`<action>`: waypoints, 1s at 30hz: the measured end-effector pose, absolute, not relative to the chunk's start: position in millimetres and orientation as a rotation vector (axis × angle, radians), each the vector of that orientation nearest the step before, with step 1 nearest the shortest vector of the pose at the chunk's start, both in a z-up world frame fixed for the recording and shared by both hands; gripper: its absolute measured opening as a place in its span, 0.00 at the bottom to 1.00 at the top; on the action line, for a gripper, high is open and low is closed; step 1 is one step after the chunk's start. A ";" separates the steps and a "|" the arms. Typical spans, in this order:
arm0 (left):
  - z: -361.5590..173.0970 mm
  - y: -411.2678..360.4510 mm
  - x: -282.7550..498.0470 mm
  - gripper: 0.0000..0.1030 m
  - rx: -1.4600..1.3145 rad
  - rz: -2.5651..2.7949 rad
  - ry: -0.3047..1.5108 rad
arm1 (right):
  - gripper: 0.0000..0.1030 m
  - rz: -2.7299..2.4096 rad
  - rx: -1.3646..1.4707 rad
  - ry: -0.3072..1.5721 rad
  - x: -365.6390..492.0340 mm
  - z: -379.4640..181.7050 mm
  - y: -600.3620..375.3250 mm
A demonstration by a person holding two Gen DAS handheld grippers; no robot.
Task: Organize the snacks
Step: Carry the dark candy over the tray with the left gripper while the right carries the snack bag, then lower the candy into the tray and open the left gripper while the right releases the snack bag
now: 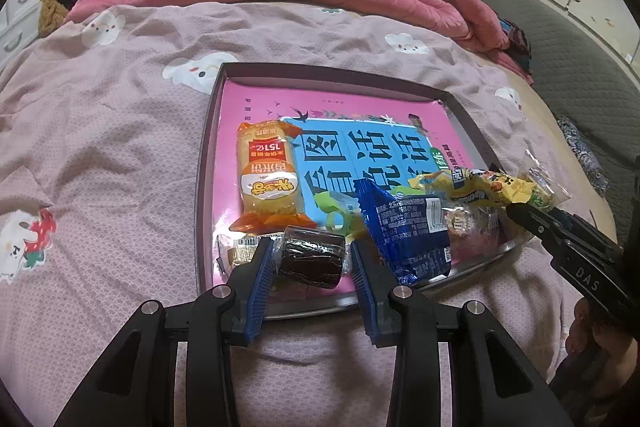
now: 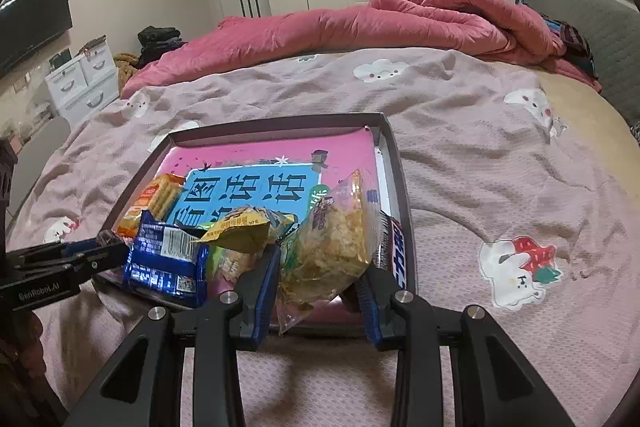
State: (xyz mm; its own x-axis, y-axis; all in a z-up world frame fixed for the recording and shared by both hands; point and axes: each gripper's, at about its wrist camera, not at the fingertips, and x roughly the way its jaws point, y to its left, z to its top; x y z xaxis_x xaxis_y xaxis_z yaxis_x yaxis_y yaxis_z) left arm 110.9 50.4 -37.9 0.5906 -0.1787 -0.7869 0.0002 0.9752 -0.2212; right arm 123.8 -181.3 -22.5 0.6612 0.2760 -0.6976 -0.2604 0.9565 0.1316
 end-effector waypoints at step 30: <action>-40.1 50.8 120.0 0.39 -0.199 -0.100 0.927 | 0.36 0.328 0.040 0.806 145.5 -33.7 -170.9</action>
